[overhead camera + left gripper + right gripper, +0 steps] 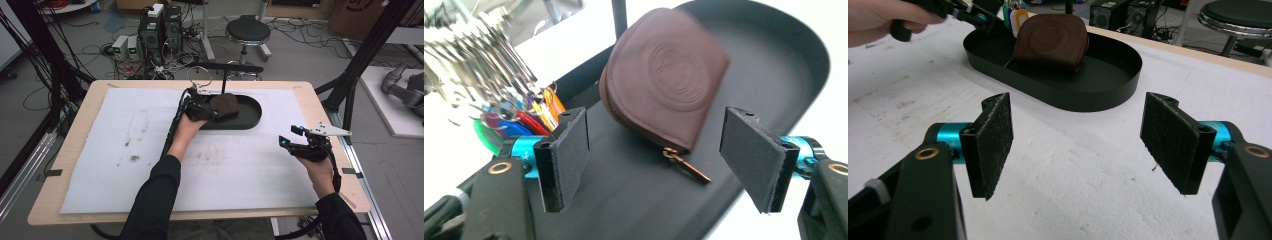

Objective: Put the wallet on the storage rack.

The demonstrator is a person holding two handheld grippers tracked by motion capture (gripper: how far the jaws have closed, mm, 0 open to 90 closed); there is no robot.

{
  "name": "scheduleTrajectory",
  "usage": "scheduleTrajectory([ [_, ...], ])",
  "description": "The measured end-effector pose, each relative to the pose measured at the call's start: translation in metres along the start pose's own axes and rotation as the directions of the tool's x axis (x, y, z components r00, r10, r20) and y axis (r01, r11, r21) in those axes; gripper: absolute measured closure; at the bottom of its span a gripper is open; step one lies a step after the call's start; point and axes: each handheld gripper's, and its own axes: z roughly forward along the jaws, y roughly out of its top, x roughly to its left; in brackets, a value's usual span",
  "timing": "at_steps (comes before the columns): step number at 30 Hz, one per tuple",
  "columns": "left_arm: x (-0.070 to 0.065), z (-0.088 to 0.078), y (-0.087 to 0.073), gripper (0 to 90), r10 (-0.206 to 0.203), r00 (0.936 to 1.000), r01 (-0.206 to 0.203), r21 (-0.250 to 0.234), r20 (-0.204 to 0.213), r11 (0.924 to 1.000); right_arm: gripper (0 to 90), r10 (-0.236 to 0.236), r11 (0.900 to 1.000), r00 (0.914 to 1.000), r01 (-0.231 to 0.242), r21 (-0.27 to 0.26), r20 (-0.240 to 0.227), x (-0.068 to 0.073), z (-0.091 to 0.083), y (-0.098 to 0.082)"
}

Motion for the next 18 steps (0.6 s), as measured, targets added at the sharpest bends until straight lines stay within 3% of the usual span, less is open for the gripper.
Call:
scheduleTrajectory([
  [5, -0.003, -0.031, -0.007, 27.8, 0.03, 0.9989, -0.028, -0.055, 0.037, 0.9981, 29.9, -0.003, 1.0, 1.0, 0.003, -0.003, 0.004, -0.001, 0.0, 0.0],
  [9, -0.005, -0.059, -0.018, 27.8, 0.031, 0.9968, -0.023, -0.113, 0.073, 0.9933, 29.9, -0.002, 1.0, 1.0, 0.002, -0.001, 0.009, -0.002, -0.002, -0.001],
  [12, -0.008, -0.081, -0.028, 27.8, 0.041, 0.9956, -0.028, -0.154, 0.084, 0.9877, 29.9, -0.004, 1.0, 0.9999, 0.004, -0.002, 0.016, -0.003, -0.003, -0.002],
  [18, -0.01, -0.118, -0.054, 27.7, 0.056, 0.9944, -0.038, -0.191, 0.09, 0.9809, 29.9, -0.007, 1.0, 0.9996, 0.007, -0.006, 0.026, -0.004, -0.005, -0.003],
])
